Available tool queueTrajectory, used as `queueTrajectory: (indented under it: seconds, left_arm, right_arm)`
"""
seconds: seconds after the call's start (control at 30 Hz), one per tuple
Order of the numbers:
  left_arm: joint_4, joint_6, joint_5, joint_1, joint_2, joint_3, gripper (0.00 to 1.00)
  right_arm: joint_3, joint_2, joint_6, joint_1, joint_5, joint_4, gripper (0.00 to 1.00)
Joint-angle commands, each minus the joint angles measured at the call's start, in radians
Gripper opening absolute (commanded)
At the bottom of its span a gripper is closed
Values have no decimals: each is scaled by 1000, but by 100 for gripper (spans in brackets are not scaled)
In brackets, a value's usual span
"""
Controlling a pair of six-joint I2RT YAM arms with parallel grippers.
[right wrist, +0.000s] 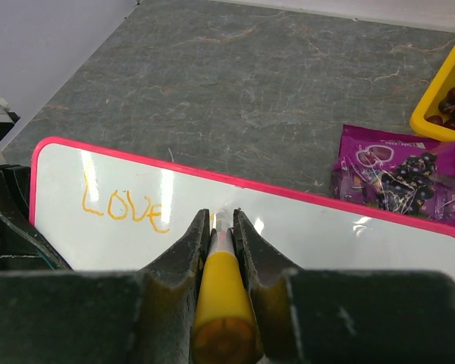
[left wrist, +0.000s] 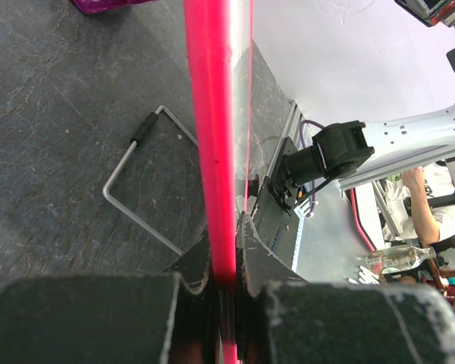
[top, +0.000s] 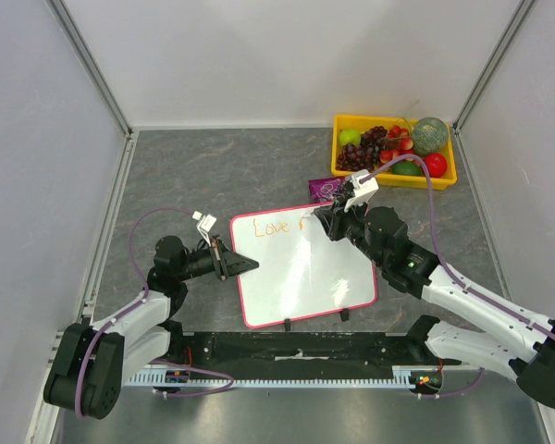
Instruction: Write a sentence on the whiteboard
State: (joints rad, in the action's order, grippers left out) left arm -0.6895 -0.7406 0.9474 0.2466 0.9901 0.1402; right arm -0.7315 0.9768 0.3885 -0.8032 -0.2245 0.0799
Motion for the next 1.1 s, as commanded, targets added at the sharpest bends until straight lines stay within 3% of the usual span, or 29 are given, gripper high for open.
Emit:
queueTrajectory:
  seconds: [0.0, 0.6, 1.07]
  left_arm:
    - [8, 156, -48, 8, 5, -24, 2]
    - [7, 159, -52, 10, 12, -21, 2]
    - [8, 159, -50, 10, 12, -21, 2]
  right_arm:
    - [-22, -1, -25, 4, -32, -31, 0]
    - [69, -50, -4, 2, 51, -65, 0]
    - [-34, -1, -37, 4, -62, -52, 0]
